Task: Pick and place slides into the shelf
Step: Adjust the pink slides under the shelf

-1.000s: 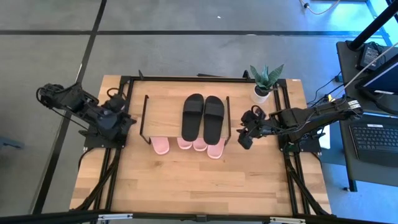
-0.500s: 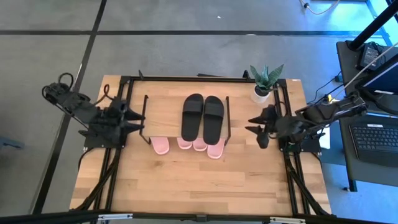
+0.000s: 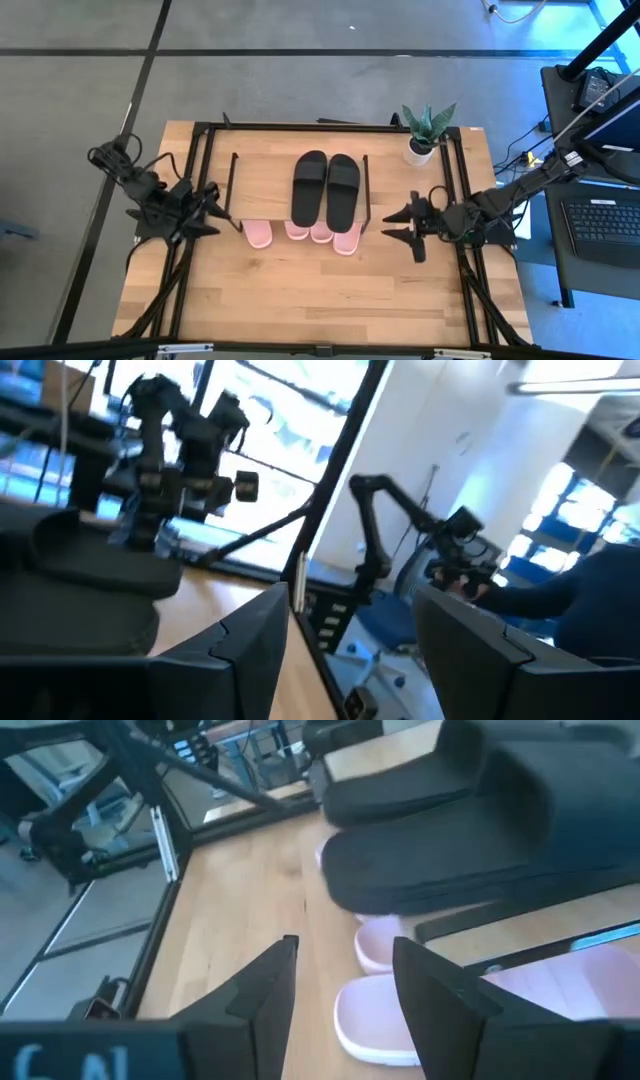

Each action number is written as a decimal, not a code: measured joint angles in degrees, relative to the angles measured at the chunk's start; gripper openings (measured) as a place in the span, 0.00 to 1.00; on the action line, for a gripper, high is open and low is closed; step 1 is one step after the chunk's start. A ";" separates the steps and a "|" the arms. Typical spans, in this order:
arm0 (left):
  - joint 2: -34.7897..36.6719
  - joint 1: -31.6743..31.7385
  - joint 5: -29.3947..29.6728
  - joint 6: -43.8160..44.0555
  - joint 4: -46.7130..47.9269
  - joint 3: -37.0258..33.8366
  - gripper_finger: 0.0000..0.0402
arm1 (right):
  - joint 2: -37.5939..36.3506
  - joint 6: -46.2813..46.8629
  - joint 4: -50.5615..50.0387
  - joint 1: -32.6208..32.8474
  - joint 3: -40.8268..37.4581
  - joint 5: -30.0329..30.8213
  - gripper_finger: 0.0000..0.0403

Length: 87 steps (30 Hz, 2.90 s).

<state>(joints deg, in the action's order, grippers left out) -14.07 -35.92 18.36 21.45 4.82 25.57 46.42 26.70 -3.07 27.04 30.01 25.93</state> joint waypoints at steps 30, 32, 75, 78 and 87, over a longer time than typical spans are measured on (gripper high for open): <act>13.92 -10.21 -6.24 -6.58 -15.77 -25.10 0.51 | 8.65 -11.78 0.33 1.34 10.95 0.30 0.42; 13.95 -10.66 -6.19 -6.58 -16.17 -25.10 0.51 | 12.51 -13.54 -8.39 1.37 18.11 2.24 0.42; 13.92 -11.48 -4.92 -6.58 -9.55 -25.10 0.51 | 70.48 -3.28 -45.98 4.43 52.18 13.05 0.42; 13.92 -11.48 -3.78 -6.60 -9.46 -25.10 0.51 | 71.66 -4.00 -45.79 3.75 52.18 13.34 0.42; 13.92 -11.48 -3.48 -6.52 -9.45 -25.10 0.51 | 72.12 -4.14 -45.55 2.54 52.18 11.52 0.42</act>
<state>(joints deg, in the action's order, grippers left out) -0.14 -47.40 14.87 14.94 -4.62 0.47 118.54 22.55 -48.62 29.58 82.19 37.45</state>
